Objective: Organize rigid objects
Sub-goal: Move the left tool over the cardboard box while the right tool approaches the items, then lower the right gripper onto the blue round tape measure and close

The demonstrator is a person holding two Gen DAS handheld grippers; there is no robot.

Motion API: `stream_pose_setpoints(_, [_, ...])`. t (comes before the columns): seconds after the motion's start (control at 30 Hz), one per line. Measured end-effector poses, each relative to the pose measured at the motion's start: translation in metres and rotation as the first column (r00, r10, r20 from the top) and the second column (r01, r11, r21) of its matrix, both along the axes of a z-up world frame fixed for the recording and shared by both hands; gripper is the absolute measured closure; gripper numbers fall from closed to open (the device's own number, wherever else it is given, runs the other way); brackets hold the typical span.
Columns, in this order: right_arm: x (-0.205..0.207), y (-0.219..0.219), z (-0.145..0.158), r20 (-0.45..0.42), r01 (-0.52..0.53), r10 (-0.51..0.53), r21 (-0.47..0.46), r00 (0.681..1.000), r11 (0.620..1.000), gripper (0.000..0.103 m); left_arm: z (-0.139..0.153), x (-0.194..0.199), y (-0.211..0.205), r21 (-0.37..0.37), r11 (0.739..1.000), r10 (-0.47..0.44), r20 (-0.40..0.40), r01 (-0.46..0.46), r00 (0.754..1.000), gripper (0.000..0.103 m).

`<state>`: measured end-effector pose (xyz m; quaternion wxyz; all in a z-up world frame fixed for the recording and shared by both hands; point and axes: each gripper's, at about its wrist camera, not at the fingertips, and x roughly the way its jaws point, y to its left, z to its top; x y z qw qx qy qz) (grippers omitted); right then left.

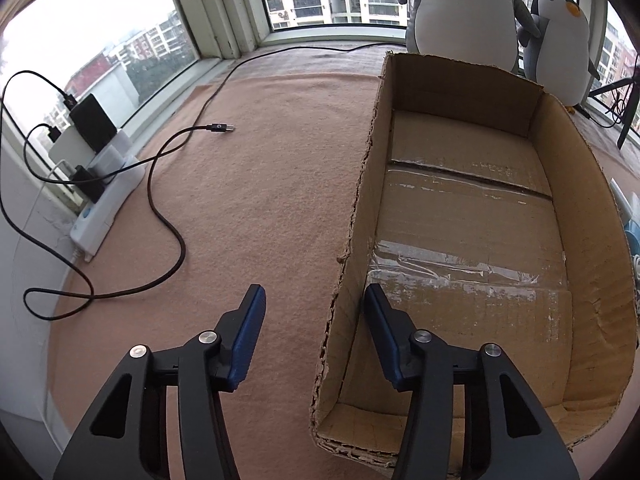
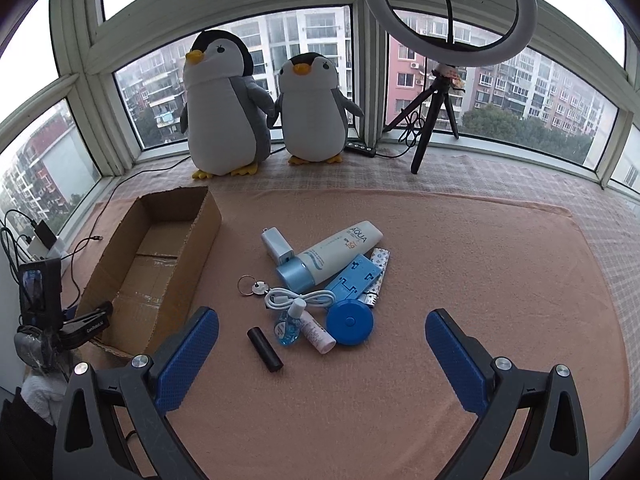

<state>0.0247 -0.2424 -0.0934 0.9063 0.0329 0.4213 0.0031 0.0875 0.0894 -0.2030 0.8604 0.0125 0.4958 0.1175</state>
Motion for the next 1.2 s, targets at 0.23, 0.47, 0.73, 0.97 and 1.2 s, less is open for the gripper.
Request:
stream_pose_setpoints(0.23, [0.011,-0.008,-0.027,-0.065,-0.016,0.018,0.040,0.998,0.999,0.001,-0.001,0.001,-0.001,-0.027,0.999,-0.027,0.004,0.027,1.000,0.068])
stream_pose_setpoints(0.47, [0.011,-0.052,-0.053,-0.078,-0.045,0.060,0.174,0.995,0.984,0.016,-0.001,0.000,-0.002,-0.025,0.999,-0.030,0.010,0.030,0.999,0.068])
stream_pose_setpoints(0.73, [0.010,-0.056,-0.072,-0.110,-0.162,0.184,0.179,0.977,0.970,0.045,-0.002,-0.001,-0.003,-0.024,0.999,-0.031,0.016,0.031,0.999,0.070])
stream_pose_setpoints(0.97, [0.030,-0.050,-0.087,-0.130,-0.199,0.220,0.156,0.967,0.967,0.061,-0.001,-0.002,-0.002,-0.030,0.999,-0.027,0.019,0.027,0.999,0.070])
stream_pose_setpoints(1.2, [0.061,-0.056,-0.095,-0.183,-0.103,0.124,0.116,0.975,0.988,0.061,-0.002,-0.003,-0.003,-0.032,0.999,-0.022,0.023,0.022,0.999,0.070])
